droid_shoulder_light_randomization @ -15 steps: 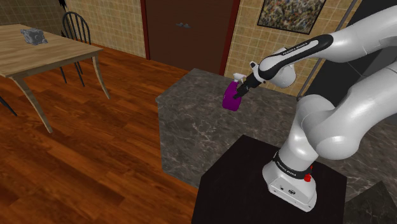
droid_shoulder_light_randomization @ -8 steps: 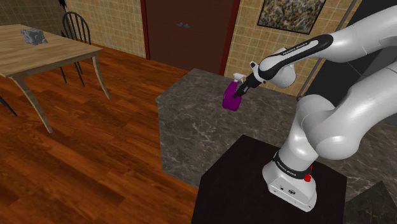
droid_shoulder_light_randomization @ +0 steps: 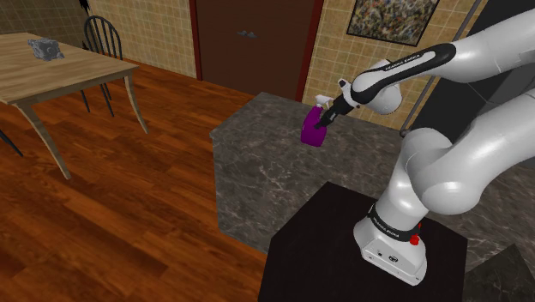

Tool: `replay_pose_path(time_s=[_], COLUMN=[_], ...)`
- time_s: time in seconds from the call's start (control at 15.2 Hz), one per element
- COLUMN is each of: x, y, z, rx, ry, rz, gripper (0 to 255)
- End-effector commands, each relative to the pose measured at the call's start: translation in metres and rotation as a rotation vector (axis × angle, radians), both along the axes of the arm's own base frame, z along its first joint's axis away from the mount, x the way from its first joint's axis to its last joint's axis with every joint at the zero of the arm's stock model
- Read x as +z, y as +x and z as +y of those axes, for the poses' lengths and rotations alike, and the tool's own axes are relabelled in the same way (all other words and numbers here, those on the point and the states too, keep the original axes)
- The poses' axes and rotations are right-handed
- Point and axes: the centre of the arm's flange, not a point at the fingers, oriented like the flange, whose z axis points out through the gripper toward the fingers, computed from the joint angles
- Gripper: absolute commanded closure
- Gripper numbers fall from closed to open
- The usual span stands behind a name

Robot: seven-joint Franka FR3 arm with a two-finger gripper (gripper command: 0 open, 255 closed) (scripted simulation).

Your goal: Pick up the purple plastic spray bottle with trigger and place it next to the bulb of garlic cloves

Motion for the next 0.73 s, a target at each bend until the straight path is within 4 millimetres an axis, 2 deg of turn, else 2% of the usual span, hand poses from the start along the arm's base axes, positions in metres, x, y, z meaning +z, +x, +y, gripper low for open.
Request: replay_pose_path(time_s=[0.0,0.66], x=[0.01,0.063], y=[0.001,0.001], z=[0.0,0.0], rx=[0.0,0.0], ry=[0.0,0.0], rz=[0.0,0.0], gripper=[255,255])
